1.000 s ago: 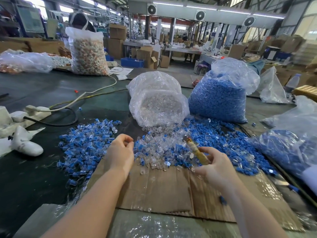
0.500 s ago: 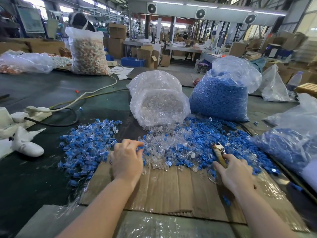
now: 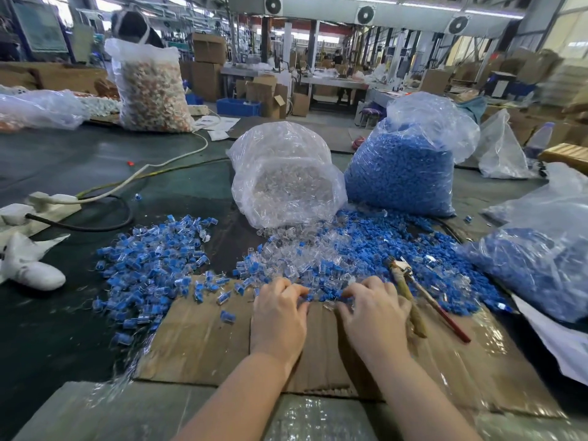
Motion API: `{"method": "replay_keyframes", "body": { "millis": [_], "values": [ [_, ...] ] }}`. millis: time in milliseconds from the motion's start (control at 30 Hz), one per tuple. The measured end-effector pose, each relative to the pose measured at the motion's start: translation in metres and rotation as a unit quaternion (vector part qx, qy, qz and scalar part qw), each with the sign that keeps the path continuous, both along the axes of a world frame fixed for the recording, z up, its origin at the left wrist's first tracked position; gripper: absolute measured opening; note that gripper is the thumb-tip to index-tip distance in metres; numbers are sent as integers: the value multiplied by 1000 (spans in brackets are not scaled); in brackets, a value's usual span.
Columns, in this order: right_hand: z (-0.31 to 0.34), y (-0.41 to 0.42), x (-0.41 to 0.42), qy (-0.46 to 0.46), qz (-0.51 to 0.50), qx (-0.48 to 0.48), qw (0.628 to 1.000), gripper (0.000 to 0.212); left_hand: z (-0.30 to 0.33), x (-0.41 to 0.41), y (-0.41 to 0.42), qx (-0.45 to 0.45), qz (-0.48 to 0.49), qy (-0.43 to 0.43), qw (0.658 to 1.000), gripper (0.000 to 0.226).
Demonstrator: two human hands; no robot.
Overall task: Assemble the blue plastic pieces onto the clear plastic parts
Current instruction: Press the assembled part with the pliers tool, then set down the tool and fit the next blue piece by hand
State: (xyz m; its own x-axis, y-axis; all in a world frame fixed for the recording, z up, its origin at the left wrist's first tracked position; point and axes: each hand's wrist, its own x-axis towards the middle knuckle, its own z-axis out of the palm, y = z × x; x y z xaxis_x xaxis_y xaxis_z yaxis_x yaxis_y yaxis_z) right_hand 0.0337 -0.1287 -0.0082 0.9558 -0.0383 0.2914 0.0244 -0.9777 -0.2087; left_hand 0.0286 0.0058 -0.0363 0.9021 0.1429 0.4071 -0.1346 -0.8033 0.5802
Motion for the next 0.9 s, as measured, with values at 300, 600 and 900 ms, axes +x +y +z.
{"method": "replay_keyframes", "body": {
  "millis": [300,600,900],
  "values": [
    [-18,9,2,-14,-42,20,999,19,0,-8,1,-6,-33,-21,999,27],
    [-21,9,2,-18,-44,-2,999,23,2,-9,0,8,-46,0,999,28],
    [-20,11,3,-18,-49,9,999,25,10,-15,1,-25,-74,-28,997,6]
  ]
}}
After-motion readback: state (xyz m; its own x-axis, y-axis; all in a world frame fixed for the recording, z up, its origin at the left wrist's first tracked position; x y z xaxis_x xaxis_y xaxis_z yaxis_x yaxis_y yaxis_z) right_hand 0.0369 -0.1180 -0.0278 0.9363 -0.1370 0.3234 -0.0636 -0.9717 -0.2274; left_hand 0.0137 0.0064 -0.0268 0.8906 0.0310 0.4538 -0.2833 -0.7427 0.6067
